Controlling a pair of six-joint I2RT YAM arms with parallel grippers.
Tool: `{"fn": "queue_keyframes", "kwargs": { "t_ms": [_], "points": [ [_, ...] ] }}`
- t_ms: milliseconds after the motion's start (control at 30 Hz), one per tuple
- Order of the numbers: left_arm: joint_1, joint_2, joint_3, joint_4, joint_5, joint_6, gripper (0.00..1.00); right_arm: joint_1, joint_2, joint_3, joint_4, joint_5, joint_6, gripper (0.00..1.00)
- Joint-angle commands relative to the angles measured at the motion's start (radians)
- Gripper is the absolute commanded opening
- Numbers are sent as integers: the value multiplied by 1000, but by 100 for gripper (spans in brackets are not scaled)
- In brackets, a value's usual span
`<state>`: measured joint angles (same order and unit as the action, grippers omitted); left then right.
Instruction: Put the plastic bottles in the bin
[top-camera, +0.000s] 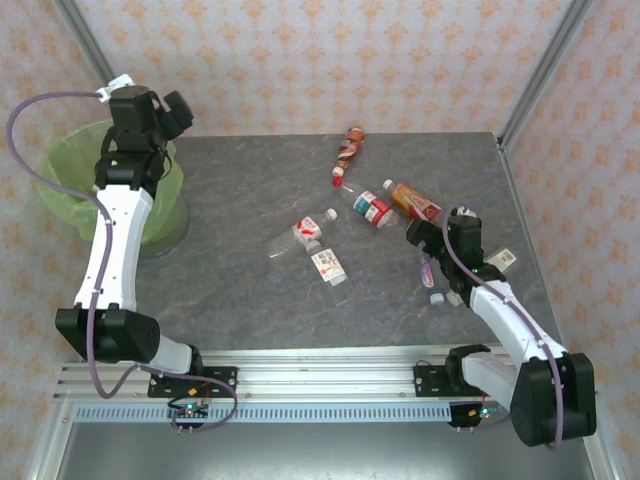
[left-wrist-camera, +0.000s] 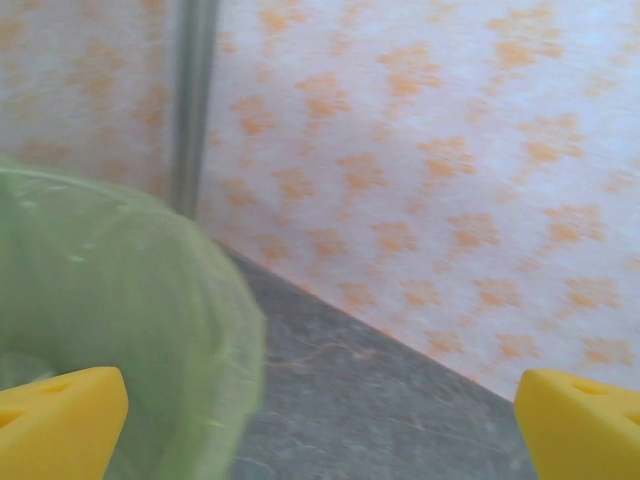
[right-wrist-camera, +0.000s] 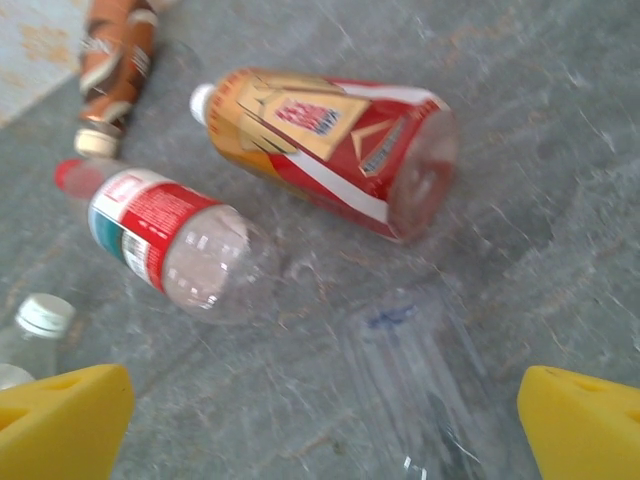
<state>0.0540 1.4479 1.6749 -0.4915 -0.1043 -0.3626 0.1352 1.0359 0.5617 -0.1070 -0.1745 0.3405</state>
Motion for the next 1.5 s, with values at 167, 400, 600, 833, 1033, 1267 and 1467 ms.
{"fn": "queue_keyframes", "kwargs": {
  "t_ms": [167,400,600,833,1033,1267,1467],
  "points": [
    [-94,-87,-61,-28,225,-44,100,6,58,75,-213,57,-5,99],
    [-98,-168,-202,30,403,-166,100,6,251,211,-296,60,-49,99],
    [-98,-215,-232,-34,427,-151,100,16,476,394,-461,131,-146,99],
    [-98,-229,-287,-33,426,-117,100,21,593,463,-490,61,-262,100],
    [-98,-233,-315,5,419,-123,100,27,658,499,-505,29,-325,99],
    [-98,-235,-312,-29,380,-129,100,27,712,515,-500,82,-342,93],
    [-98,-227,-325,-36,392,-113,100,32,723,489,-473,119,-347,82]
  ]
}}
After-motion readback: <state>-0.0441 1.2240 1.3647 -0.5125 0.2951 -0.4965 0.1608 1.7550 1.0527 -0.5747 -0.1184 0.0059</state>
